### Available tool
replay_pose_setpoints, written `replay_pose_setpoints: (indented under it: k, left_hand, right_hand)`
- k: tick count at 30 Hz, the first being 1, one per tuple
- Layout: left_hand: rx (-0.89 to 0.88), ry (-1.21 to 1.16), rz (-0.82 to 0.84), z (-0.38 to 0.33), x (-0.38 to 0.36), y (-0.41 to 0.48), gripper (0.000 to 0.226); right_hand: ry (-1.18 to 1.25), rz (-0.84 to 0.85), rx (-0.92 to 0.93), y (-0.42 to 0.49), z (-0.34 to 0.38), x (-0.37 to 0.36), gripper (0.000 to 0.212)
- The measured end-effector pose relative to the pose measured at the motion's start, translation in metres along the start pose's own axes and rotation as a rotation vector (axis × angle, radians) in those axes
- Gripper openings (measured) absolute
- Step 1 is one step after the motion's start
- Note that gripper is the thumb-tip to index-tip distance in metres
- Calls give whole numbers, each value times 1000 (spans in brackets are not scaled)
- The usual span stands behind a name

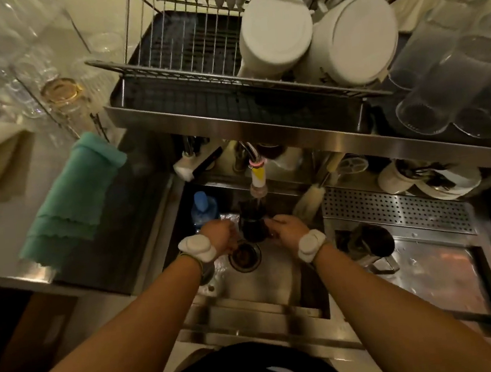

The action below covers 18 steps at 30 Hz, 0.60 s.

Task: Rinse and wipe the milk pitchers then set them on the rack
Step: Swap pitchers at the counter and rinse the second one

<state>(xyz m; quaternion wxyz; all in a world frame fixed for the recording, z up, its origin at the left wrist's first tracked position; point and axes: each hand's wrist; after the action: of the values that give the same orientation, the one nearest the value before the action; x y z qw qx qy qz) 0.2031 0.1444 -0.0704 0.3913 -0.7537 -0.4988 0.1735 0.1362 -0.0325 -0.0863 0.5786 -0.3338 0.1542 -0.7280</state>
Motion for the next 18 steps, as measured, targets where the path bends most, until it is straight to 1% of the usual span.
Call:
replay_pose_setpoints:
  k: [1,2,4,5,7,8,10,11,14,16,18]
  left_hand:
    - [-32,55,-7,-1,0,1,38]
    - [-46,42,-19,-3,0,-1,37]
    - [-75,32,-52,-4,1,-1,36]
    - [-101,72,-61,-2,0,1,33]
    - [-125,157,-73,0,-2,1,22]
    - [-121,131,-90,0,-2,-2,16]
    - [-143,111,-154,1,-3,0,15]
    - [-148,121,-162,2,-2,3,16]
    - [-130,88,-192,4,-3,7,16]
    - [-133,88,-213,3,-5,7,19]
    - [-128,95,-210,4,-7,8,19]
  right_hand:
    - [22,16,-1,1,-2,6,30]
    - [26,10,-1,4,-3,11,30]
    - [-59,-61,27,9,-6,16,35]
    - [-124,-82,57,12,-8,16,39]
    - [-191,-26,127,16,-9,17,37]
    - [-169,37,139,16,-8,19,32]
    - [-67,148,122,22,-7,27,23]
    - [-40,139,121,24,-7,27,22]
    - [-115,39,178,36,-10,25,25]
    - [-45,79,159,36,-12,22,19]
    - [41,124,136,38,-14,21,21]
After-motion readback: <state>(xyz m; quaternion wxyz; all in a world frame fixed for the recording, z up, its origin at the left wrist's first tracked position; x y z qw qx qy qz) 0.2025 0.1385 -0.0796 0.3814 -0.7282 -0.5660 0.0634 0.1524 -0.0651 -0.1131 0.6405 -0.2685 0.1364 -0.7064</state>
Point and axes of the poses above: each hand's wrist, its own y-axis towards the middle knuckle, its own x-axis out of the back of the hand, z = x × y, and after that the axes turned 1 degree about -y, right-handed
